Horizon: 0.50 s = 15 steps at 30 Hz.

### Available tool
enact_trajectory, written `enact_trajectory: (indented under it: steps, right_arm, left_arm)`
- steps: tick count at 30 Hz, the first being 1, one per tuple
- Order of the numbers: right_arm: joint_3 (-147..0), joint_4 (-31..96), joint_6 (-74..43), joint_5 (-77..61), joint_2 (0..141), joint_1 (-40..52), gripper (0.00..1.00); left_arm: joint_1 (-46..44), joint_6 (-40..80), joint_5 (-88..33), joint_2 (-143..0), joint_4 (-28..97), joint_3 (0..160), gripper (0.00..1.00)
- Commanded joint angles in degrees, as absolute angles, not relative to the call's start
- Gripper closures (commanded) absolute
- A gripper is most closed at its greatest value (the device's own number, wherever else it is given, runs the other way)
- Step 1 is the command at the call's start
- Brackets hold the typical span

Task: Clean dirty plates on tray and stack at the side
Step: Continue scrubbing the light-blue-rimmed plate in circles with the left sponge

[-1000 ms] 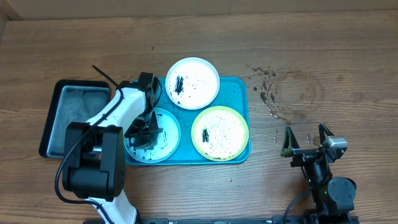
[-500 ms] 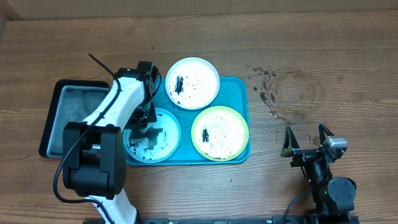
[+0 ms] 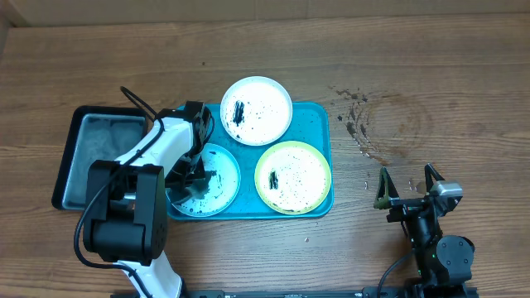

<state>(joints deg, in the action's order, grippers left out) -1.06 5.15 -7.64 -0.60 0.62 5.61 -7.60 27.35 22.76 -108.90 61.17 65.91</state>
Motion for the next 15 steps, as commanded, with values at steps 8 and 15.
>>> enact_trajectory:
  steps: [8,15]
  right_arm:
    - [-0.5,4.8,-7.4,-0.1,0.2,5.1,0.00]
    - [-0.5,4.8,-7.4,-0.1,0.2,5.1,0.00]
  left_arm:
    - [-8.3,28.9,13.2,-109.4,60.4,66.9,0.96]
    - [-8.7,21.2,-19.5,-109.4,55.3,66.9,0.96]
